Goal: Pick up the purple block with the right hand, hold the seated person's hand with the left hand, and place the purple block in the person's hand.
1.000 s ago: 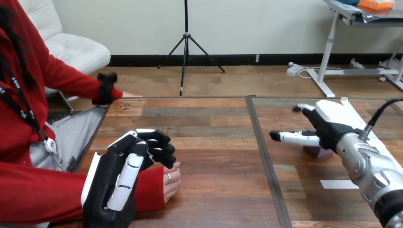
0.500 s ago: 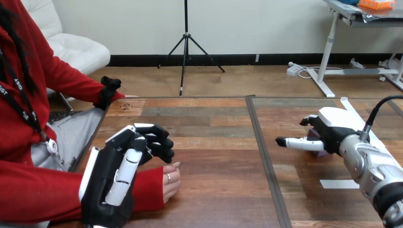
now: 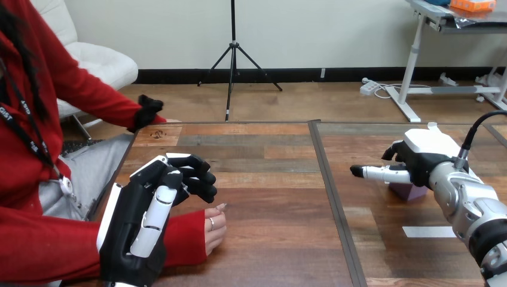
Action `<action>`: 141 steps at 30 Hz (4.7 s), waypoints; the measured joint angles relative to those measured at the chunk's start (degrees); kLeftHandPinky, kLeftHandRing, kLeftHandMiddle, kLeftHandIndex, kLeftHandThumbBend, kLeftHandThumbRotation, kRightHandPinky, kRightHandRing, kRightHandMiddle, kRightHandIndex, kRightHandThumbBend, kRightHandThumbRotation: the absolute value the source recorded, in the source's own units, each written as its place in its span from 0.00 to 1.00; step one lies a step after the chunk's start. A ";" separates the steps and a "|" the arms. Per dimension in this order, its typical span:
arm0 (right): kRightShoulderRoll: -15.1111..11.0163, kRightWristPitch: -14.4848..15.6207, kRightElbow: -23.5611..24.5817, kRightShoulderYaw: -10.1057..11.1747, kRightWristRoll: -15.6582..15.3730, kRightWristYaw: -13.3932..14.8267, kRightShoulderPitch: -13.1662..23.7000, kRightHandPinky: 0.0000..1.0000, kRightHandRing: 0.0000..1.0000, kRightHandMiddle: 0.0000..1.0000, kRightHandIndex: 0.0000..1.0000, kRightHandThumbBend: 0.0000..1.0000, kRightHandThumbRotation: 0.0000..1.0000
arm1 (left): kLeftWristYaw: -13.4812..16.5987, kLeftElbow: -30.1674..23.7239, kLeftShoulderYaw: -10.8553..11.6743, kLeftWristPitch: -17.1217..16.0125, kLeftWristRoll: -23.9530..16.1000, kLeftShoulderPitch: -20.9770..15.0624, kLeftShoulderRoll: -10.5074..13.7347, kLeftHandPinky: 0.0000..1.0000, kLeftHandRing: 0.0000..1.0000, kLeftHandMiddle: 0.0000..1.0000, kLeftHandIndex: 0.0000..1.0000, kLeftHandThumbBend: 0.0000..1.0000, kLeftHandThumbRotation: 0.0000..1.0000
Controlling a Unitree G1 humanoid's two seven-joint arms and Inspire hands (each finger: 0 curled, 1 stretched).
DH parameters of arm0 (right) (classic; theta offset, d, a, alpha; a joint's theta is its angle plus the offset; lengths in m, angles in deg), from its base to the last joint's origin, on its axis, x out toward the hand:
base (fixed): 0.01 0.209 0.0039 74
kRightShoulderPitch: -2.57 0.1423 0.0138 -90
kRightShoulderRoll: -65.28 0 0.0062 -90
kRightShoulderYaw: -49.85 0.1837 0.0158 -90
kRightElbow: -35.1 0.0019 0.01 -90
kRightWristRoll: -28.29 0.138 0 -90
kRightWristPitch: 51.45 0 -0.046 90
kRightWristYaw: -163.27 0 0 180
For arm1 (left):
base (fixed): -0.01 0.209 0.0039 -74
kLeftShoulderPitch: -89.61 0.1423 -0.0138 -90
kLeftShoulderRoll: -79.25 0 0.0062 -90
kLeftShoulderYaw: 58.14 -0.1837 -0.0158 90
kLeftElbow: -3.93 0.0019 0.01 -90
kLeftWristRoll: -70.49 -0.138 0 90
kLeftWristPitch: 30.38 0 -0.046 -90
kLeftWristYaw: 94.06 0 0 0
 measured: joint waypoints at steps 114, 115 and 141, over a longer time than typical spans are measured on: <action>-2.41 0.14 4.58 10.04 15.76 0.57 -0.98 0.78 0.88 0.90 0.91 0.99 0.58 | -2.33 0.42 0.69 -0.37 0.70 -1.08 -0.65 0.43 0.48 0.52 0.53 0.57 0.71; -2.41 0.34 4.23 9.87 15.64 0.31 -0.99 0.79 0.89 0.90 0.92 0.99 0.56 | -2.33 0.42 0.69 -0.38 0.70 -1.08 -0.66 0.43 0.48 0.52 0.53 0.57 0.71; -2.39 2.63 0.20 9.14 15.41 -1.52 -1.29 0.86 0.95 0.97 0.97 1.00 0.45 | -2.79 0.42 0.86 -0.39 0.84 -1.08 -0.65 0.43 0.49 0.53 0.53 0.56 0.71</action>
